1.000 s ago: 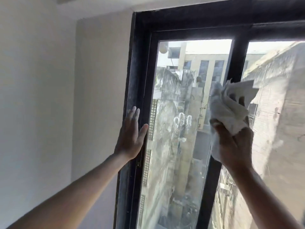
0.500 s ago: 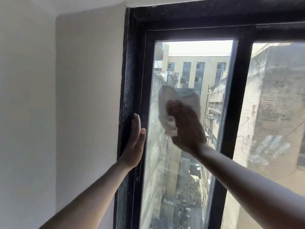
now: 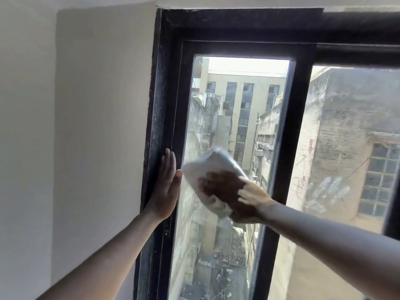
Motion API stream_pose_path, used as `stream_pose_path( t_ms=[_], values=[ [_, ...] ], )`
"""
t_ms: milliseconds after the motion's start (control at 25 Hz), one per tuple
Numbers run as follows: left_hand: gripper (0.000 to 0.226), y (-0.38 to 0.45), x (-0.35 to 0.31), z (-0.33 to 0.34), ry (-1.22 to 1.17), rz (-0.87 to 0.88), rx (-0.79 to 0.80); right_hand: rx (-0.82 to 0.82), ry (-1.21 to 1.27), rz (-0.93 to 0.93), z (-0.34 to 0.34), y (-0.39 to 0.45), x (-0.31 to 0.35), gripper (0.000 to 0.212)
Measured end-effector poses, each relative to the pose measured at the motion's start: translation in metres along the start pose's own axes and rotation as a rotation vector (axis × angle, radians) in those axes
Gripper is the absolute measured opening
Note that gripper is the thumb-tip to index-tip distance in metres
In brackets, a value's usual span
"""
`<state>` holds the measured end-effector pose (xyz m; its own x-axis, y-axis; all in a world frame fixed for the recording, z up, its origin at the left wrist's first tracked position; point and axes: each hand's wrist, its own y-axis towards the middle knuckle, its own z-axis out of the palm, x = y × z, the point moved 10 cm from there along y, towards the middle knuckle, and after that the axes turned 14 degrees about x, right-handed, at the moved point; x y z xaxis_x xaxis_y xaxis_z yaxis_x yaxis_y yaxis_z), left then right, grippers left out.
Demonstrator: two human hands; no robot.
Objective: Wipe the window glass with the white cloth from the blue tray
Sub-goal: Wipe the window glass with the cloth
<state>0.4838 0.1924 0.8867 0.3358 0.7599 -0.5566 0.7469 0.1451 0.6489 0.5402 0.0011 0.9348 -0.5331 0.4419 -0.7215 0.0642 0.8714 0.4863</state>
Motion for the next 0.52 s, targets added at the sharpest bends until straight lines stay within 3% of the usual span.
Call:
stream_pose_path(
  t_ms=[40,80,160,200,240,280,320,360,400,440,480,520],
  values=[
    [0.067,0.000,0.000,-0.001,-0.019,0.005,0.004,0.091,-0.094,-0.084,0.015,-0.007,-0.004,0.053],
    [0.066,0.000,0.001,-0.001,-0.032,0.007,0.009,0.135,0.107,-0.086,0.014,-0.006,-0.032,0.055],
    [0.065,-0.001,0.003,-0.001,-0.051,0.013,-0.009,-0.087,0.477,0.317,-0.028,0.011,-0.122,0.081],
    [0.065,-0.001,0.003,-0.002,-0.063,0.012,-0.020,-0.185,0.572,0.509,-0.039,0.008,-0.126,0.088],
    [0.065,0.000,0.003,-0.002,-0.076,0.009,-0.022,-0.218,0.566,0.564,-0.032,0.009,-0.108,0.089],
    [0.065,-0.001,0.004,-0.002,-0.087,0.009,-0.021,-0.111,0.591,0.432,-0.011,0.016,-0.059,0.083],
    [0.066,-0.002,0.005,-0.002,-0.095,0.009,-0.022,0.123,0.678,0.180,0.019,0.019,-0.005,0.072],
    [0.066,-0.002,0.006,-0.003,-0.100,0.004,-0.019,0.269,0.661,-0.021,0.032,0.006,0.012,0.064],
    [0.066,-0.001,0.006,-0.004,-0.102,0.000,-0.011,0.306,0.591,-0.120,0.019,-0.001,0.005,0.065],
    [0.066,-0.001,0.005,-0.006,-0.104,-0.006,0.000,0.274,0.647,0.002,0.013,0.000,-0.033,0.069],
    [0.067,0.000,0.005,-0.006,-0.107,-0.012,0.004,0.129,0.680,0.250,0.006,-0.003,-0.082,0.073],
    [0.068,0.000,0.005,-0.007,-0.106,-0.020,0.004,-0.024,0.662,0.382,-0.004,-0.015,-0.100,0.077]
  ],
)
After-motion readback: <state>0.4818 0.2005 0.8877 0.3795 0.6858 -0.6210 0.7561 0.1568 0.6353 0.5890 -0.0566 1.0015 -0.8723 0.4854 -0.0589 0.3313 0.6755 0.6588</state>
